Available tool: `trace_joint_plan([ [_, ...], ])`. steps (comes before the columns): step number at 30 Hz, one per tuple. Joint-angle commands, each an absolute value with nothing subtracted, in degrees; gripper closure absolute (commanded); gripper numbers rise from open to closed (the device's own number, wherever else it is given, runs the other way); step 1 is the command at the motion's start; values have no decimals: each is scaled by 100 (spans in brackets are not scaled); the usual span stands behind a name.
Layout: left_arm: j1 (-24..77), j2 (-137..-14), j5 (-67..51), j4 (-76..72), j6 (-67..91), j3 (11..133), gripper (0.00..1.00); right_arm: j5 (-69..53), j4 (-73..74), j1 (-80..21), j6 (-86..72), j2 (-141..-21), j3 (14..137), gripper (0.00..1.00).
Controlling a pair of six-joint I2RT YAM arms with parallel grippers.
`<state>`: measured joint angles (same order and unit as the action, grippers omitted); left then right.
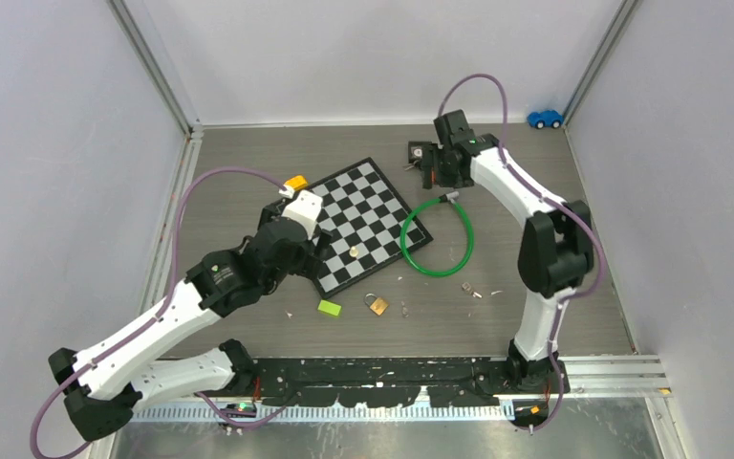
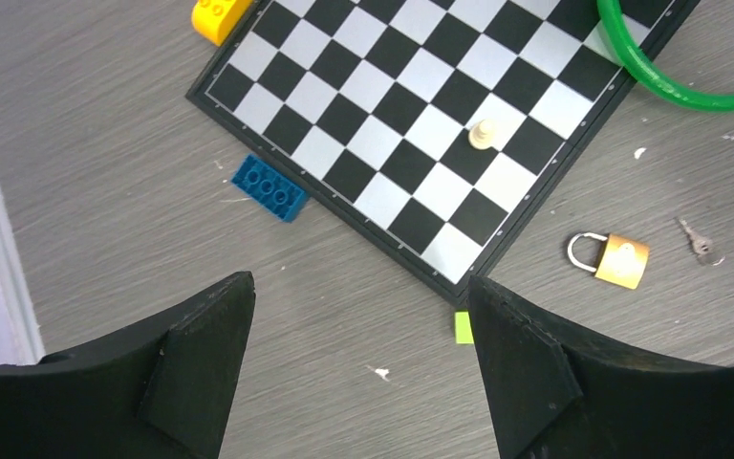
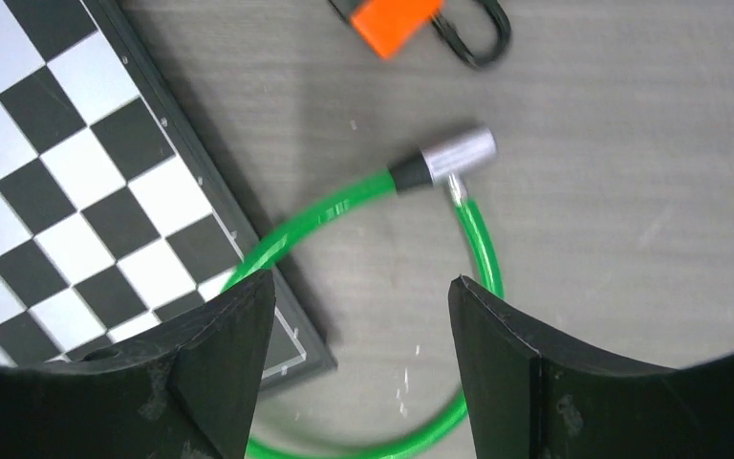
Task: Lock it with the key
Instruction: Pick up the lock from the center of the board.
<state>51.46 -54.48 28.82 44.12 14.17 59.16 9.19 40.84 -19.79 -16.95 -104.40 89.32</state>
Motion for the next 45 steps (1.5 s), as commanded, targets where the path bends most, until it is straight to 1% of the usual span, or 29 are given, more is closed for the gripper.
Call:
trace_joint_plan([
  [1, 5128, -5064, 3225, 4531, 1090, 5771, 16, 440, 4256, -1907, -176, -11263, 9888, 28],
  [6, 5124, -4740, 3137, 4455, 1046, 5514, 16, 436, 3979, -1778, 292, -11984, 10413, 28],
  [10, 5124, -4627, 3087, 4432, 992, 5426, 16, 425, 3802, -1770, 1013, -12422, 10757, 28],
  [13, 5124, -4604, 3138, 4430, 918, 5406, 16, 276, 3470, -1722, 1508, -12528, 10789, 28],
  [16, 5124, -4645, 3208, 4425, 850, 5429, 16, -168, 3351, -1635, 1859, -12712, 10936, 27],
  [23, 5124, -4876, 3192, 4384, 752, 5541, 16, -535, 3437, -1552, 2090, -13277, 11605, 27],
  [36, 5124, -5272, 3203, 4238, 633, 5633, 15, -828, 3453, -1355, 2268, -13969, 12114, 28],
  [39, 5124, -5382, 3202, 4221, 633, 5683, 15, -1080, 3711, -1354, 2268, -14103, 12286, 31],
  [40, 5124, -5401, 3193, 4217, 633, 5697, 15, -1162, 3821, -1354, 2268, -14139, 12335, 34],
  [43, 5124, -5436, 3138, 4217, 641, 5741, 15, -1272, 4120, -1357, 2319, -14181, 12405, 48],
  [45, 5124, -5420, 3098, 4223, 662, 5753, 15, -1332, 4277, -1356, 2346, -14139, 12366, 52],
])
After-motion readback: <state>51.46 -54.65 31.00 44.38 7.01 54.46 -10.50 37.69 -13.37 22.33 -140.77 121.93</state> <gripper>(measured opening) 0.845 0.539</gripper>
